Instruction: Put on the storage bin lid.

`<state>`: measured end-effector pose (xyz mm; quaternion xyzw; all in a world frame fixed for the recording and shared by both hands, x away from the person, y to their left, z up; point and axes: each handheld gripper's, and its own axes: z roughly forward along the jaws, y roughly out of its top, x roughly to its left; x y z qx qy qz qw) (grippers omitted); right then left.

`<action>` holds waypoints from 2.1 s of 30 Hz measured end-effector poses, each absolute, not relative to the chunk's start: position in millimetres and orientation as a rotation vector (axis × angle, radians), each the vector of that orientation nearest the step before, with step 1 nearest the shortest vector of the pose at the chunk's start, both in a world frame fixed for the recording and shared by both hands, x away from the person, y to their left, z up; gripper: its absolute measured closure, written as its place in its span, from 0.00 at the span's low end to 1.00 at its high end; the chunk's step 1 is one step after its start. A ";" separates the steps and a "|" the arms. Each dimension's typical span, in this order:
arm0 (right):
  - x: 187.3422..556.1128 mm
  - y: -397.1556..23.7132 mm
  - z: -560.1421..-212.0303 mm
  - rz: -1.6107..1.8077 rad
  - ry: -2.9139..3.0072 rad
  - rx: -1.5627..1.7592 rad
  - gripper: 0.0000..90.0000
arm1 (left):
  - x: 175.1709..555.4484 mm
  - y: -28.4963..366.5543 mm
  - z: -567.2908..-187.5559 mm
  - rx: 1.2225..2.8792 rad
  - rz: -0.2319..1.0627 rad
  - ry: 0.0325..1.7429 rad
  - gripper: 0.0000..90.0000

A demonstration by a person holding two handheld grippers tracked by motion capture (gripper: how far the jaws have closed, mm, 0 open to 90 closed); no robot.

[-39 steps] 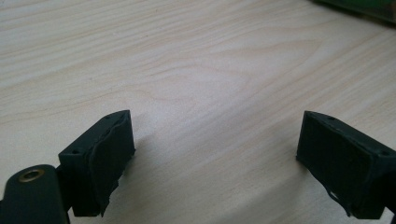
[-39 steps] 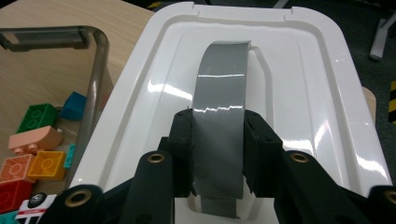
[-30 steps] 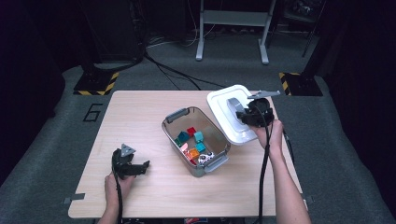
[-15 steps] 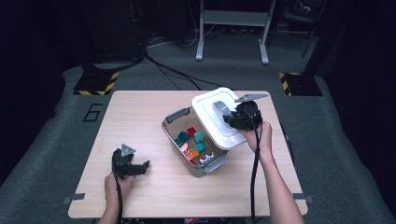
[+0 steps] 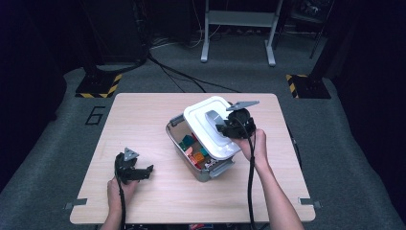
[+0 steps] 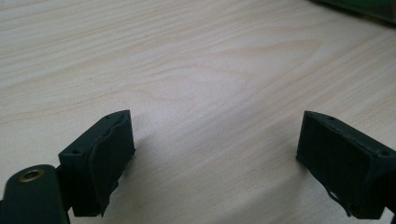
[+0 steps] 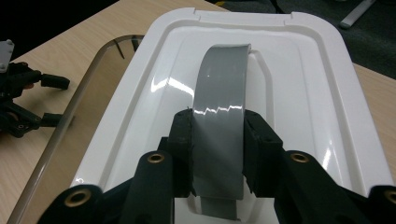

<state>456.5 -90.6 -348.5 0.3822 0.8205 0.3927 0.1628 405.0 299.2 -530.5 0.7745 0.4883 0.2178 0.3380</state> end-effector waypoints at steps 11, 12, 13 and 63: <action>448.9 -68.2 -351.7 1.142 2.375 1.085 0.75 | 405.0 299.4 -530.4 2.022 0.567 1.269 0.12; 447.5 -66.5 -351.9 1.139 2.376 1.099 0.75 | 405.0 299.2 -530.5 2.018 0.569 1.271 0.12; 446.9 -65.7 -352.5 1.132 2.383 1.088 0.75 | 405.0 299.3 -530.4 2.021 0.569 1.270 0.12; 434.6 -47.6 -371.9 1.147 2.404 1.071 0.24 | 404.9 299.2 -530.1 2.022 0.564 1.271 0.12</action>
